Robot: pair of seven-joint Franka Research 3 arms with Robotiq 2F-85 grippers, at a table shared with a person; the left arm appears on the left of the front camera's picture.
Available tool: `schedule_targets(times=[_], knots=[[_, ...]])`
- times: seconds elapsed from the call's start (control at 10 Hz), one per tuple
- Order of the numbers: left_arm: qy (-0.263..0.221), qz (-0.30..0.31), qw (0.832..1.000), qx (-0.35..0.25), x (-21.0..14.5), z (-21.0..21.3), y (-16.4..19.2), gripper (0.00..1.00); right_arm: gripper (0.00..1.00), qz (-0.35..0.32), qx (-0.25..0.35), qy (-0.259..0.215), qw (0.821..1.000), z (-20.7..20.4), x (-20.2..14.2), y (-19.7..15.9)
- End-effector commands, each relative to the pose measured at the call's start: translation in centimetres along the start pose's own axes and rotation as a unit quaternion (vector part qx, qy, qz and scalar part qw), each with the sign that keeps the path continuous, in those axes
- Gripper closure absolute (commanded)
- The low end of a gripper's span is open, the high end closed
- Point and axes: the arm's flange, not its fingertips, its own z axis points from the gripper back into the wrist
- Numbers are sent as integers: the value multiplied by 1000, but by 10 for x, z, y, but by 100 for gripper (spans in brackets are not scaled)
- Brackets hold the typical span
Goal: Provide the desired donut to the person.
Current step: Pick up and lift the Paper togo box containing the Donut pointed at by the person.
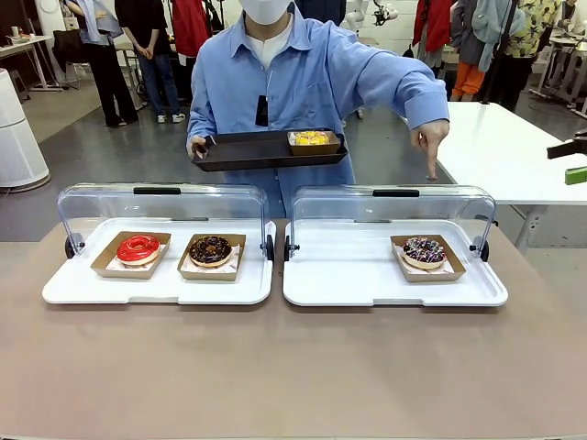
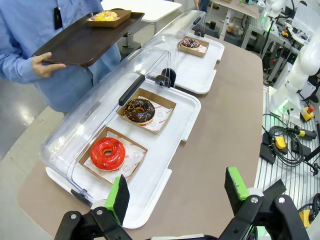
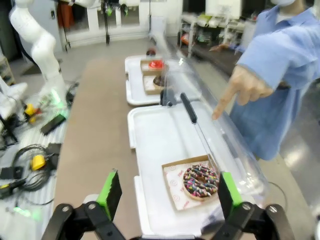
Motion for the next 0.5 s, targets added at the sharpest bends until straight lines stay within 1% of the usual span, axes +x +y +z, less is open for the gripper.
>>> schedule_targets(times=[0.0, 0.2, 0.4], knots=[[-11, -4, 1000, -2, 1, 1, 0, 0, 0, 9, 59, 81, 995, -40, 33, 11], [-11, -4, 1000, -2, 1, 1, 0, 0, 0, 11, 102, 173, 979, -90, 57, 25], [-11, -4, 1000, -2, 1, 1, 0, 0, 0, 22, 118, 254, 960, -141, 70, 38]])
